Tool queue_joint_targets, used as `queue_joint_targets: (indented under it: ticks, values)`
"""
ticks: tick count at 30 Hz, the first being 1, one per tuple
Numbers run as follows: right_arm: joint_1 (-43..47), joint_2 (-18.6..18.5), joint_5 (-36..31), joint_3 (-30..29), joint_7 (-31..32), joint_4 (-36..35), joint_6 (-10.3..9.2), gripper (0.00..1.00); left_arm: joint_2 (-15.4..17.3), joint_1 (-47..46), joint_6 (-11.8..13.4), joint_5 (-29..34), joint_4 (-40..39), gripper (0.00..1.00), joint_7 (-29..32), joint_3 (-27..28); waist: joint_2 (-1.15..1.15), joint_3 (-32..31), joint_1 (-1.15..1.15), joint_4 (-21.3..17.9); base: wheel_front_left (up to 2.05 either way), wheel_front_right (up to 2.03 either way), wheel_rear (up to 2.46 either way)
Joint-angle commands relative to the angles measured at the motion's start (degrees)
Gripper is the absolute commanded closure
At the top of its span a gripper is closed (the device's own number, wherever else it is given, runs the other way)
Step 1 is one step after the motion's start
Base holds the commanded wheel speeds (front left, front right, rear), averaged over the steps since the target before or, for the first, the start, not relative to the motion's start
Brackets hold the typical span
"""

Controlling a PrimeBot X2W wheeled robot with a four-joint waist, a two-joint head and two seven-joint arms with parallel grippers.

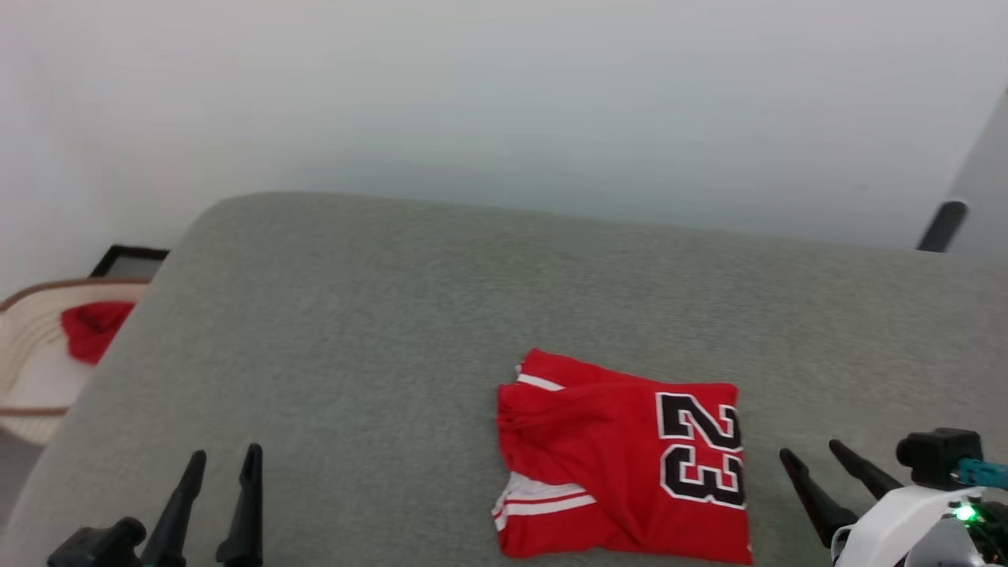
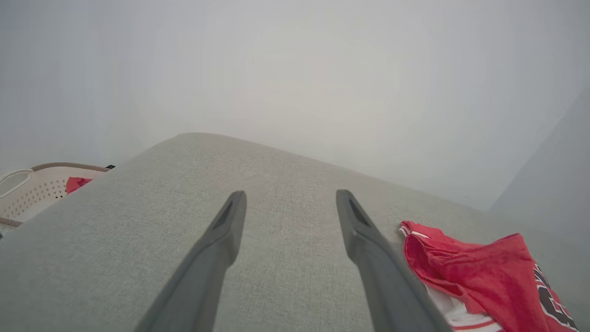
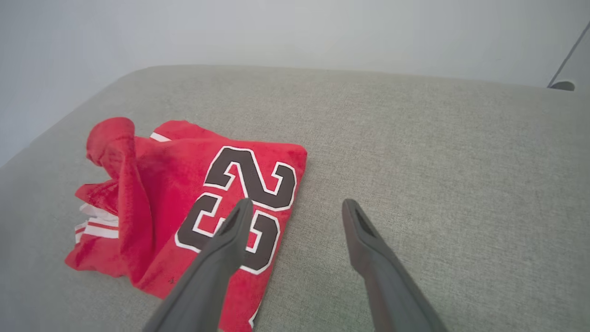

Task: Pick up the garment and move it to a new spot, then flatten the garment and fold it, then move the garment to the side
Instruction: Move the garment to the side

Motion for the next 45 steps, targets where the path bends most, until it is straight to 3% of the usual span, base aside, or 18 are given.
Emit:
queue_joint_targets:
  ticks: [1, 17, 29, 31, 45]
  values:
    - [-0.64, 0.01, 0.03, 0.21, 0.31, 0.14, -0.04, 0.0, -0.04, -0.3, -0.15, 0.21, 0.02, 0.0, 0.08, -0.05, 0.0, 0.88, 0.0, 2.8, 0.0, 0.0, 0.0]
    - [-4.85, 0.36, -0.05, -0.13, 14.29, 5.34, -0.04, 0.0, -2.16, -3.63, -0.15, 0.35, 0.3, 0.0, 0.07, -3.06, 0.0, 5.92, 0.0, 9.12, 0.0, 0.0, 0.0]
    - [-6.93, 2.11, -1.55, -1.33, 31.17, 10.53, -0.08, 0.0, -3.75, -6.02, -0.15, 0.16, 0.94, 0.0, 0.07, -3.93, 0.0, 8.58, 0.0, 10.29, 0.0, 0.0, 0.0]
    - [-7.47, 2.71, -1.93, -1.5, 32.95, 10.87, -0.08, 1.0, -3.96, -6.18, -0.15, 0.13, 1.04, 0.0, 0.08, -4.1, 0.0, 8.82, 0.0, 10.48, 0.0, 0.0, 0.0]
    - [-11.44, 2.71, -2.05, -2.08, 34.4, 6.51, -0.05, 1.0, -4.3, -5.95, -0.15, 0.16, 1.47, 0.0, 0.07, -3.81, 0.0, 8.17, 0.0, 9.66, 0.0, 0.0, 0.0]
